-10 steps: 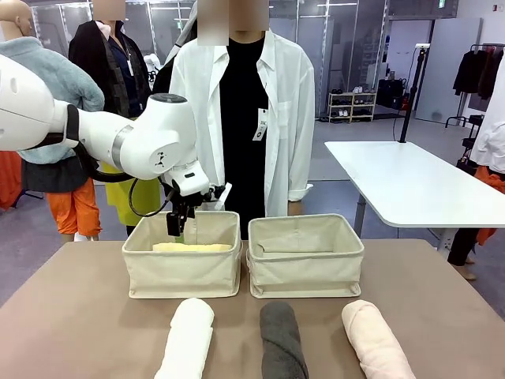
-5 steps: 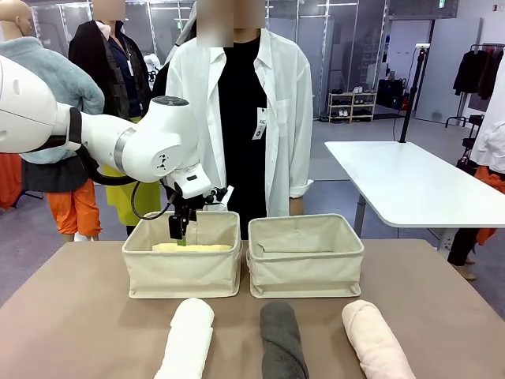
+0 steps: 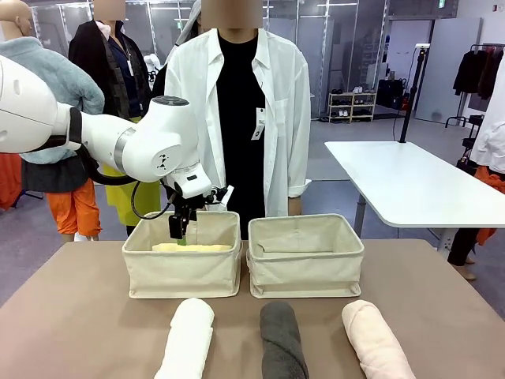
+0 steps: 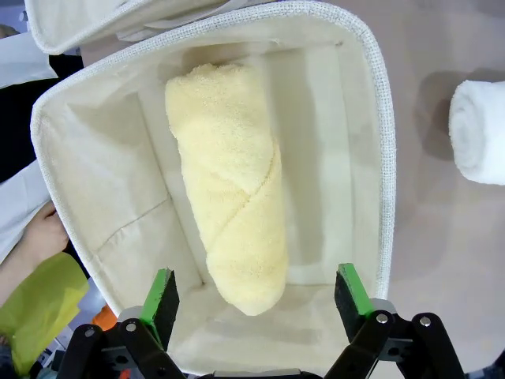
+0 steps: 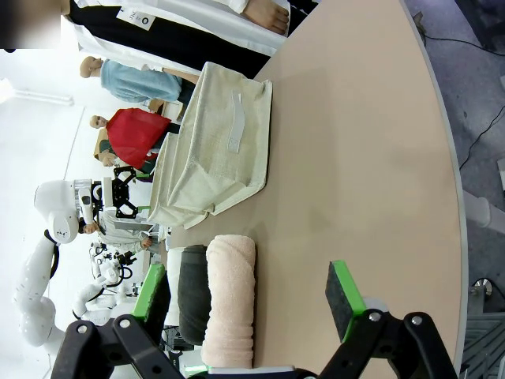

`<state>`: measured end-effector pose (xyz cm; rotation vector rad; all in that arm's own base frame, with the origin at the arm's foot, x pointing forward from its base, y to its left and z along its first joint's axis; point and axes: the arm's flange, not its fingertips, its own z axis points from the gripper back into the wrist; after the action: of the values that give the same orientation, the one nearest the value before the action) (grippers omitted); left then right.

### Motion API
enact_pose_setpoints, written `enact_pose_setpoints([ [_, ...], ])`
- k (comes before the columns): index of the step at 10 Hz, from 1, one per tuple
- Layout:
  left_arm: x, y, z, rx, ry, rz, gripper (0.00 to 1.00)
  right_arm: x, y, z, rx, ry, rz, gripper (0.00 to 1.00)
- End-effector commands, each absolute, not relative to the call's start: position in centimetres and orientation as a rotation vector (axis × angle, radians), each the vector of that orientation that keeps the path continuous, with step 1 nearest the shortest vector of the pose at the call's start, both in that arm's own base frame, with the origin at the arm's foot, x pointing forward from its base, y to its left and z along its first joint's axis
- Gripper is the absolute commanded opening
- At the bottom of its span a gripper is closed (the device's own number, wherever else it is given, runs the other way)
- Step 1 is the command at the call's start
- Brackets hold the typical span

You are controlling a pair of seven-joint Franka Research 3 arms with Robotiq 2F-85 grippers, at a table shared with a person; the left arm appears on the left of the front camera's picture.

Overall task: Divide the towels into two baskets.
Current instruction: Pick up one hotel-folded towel from the bottom of the table and place it in the Fabric basket indicated by the person.

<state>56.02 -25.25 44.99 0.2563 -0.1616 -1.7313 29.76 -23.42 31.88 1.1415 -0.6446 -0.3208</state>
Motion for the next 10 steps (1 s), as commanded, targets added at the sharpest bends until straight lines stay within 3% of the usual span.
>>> enact_pose_setpoints([
  [1,55.7,-23.5,47.5,0.136,-0.167,-1.700,1.00,29.6,-23.3,32.1,1.147,-0.657,-0.321,1.00],
  [3,52.9,-18.7,51.5,-0.084,-0.208,-1.619,1.00,29.6,-23.3,32.1,1.147,-0.657,-0.321,1.00],
  [6,47.6,-9.7,53.5,-0.438,-0.294,-1.413,1.00,29.6,-23.3,32.1,1.147,-0.657,-0.321,1.00],
  [8,43.9,-3.2,52.8,-0.760,-0.418,-1.294,1.00,29.6,-23.3,32.1,1.147,-0.657,-0.321,1.00],
  [10,40.0,5.1,49.8,-0.971,-0.523,-1.074,1.00,29.6,-23.3,32.1,1.147,-0.657,-0.321,1.00],
])
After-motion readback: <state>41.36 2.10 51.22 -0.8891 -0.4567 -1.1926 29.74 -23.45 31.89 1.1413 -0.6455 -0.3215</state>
